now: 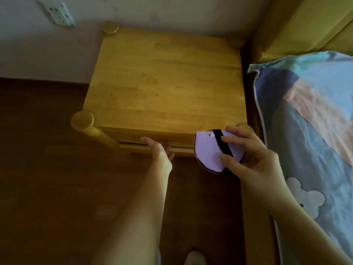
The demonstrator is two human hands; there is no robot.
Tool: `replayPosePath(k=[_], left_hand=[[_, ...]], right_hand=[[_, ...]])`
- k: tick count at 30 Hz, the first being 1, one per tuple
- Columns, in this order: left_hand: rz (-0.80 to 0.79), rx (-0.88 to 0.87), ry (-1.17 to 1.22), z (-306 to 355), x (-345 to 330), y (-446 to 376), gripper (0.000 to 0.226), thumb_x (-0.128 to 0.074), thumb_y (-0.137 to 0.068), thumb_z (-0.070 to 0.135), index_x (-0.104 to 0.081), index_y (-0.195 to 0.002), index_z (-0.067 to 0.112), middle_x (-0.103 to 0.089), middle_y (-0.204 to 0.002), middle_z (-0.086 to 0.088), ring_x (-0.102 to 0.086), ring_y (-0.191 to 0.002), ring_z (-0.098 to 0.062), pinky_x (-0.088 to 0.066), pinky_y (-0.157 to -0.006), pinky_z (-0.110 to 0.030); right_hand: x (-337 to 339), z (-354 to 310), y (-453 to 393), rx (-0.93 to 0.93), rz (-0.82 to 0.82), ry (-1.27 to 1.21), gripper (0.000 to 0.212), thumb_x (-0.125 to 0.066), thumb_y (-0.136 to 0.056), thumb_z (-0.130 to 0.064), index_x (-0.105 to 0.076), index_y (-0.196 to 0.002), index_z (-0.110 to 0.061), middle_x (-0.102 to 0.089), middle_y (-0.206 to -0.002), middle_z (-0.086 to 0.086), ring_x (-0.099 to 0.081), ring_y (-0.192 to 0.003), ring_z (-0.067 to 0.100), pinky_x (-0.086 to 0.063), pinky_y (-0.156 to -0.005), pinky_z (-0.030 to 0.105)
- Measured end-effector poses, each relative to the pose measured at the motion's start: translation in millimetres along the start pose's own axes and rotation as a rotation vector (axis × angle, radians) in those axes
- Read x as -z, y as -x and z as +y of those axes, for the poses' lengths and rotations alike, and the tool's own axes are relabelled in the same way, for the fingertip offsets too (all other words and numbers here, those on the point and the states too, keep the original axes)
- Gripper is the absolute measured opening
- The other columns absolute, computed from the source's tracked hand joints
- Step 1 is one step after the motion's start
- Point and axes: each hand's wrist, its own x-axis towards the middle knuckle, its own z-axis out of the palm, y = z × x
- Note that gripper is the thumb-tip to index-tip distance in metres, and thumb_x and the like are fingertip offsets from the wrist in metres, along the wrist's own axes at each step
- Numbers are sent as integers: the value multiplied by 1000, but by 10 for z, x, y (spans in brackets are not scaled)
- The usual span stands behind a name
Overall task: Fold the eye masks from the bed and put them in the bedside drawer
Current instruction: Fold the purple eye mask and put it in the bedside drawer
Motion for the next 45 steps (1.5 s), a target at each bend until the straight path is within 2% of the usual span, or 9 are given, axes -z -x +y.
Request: replayPosePath(k=[8, 12, 15, 19, 24, 28, 32, 37, 45], left_hand=[[40, 8, 51, 30, 26, -105, 90, -20, -71, 88, -43, -126, 20, -64, -95, -7, -55, -79, -17, -40, -74, -33], [154, 2, -38, -157, 152, 46, 89, -53, -67, 79, -34, -133, 23, -61, -112, -6, -55, -93, -19, -42, -81, -38], [308, -294, -127, -234, 294, 195, 88, -75, -74, 41, -18, -140, 32, -42, -126, -4, -50, -102, -20, -42, -86, -39], [641, -952, -813, -149, 376, 228, 74, -78, -65, 29, -37, -126, 21, -40, -136, -11, -39, -122, -28, -33, -99, -47], [161, -1172, -1553, -50, 469, 202, 21, -48, -95, 25, -56, -113, 19, -66, -86, 0, -64, -84, -18, -47, -79, -31], [67, -1104, -1855, 72, 468, 179, 36, -25, -100, 40, -51, -113, 19, -50, -60, 5, -55, -56, -13, -38, -50, -25], [-2, -1047, -1949, 47, 564, 156, 36, -26, -101, 38, -55, -106, 18, -48, -65, 4, -57, -63, -16, -34, -53, -26], [-128, -973, -1970, 27, 656, 33, 34, -31, -99, 39, -57, -109, 19, -56, -72, 1, -62, -72, -19, -39, -56, -27], [-261, -915, -1821, 40, 745, -100, 37, -34, -96, 48, -56, -113, 23, -62, -72, 2, -56, -59, -14, -44, -51, -30]], right_hand=[[-51, 58, -37, -30, -46, 25, 38, -72, -77, 1, -69, -108, -20, -53, -135, -8, -47, -126, -1, -48, -89, 13], [-61, 65, -21, -42, -40, 27, 38, -72, -77, 0, -68, -109, -20, -53, -135, -8, -48, -126, 0, -49, -90, 15], [-87, 69, -1, -56, -53, 50, 39, -72, -77, -3, -67, -110, -24, -52, -135, -11, -46, -127, 1, -50, -94, 20], [-150, 83, 57, -82, -61, 77, 40, -72, -78, -4, -67, -110, -26, -50, -135, -14, -46, -127, 1, -52, -94, 28], [-226, 201, 136, -126, -43, 100, 40, -72, -78, -5, -66, -110, -28, -50, -133, -17, -45, -127, 0, -50, -96, 27], [-320, 327, 103, -211, 17, 42, 36, -72, -79, -10, -66, -112, -24, -52, -130, -17, -49, -123, 1, -49, -96, 24], [-489, 510, 17, -276, 12, 59, 35, -70, -81, -10, -66, -115, -20, -51, -132, -10, -48, -123, 4, -46, -102, 30], [-760, 785, -202, -252, -104, 239, 35, -68, -85, -11, -63, -118, -18, -42, -134, -11, -36, -124, 1, -33, -87, 3], [-844, 1254, -533, -390, -364, 402, 52, -74, -79, -12, -55, -127, -8, -34, -144, 2, -34, -135, 17, -26, -102, 16]])
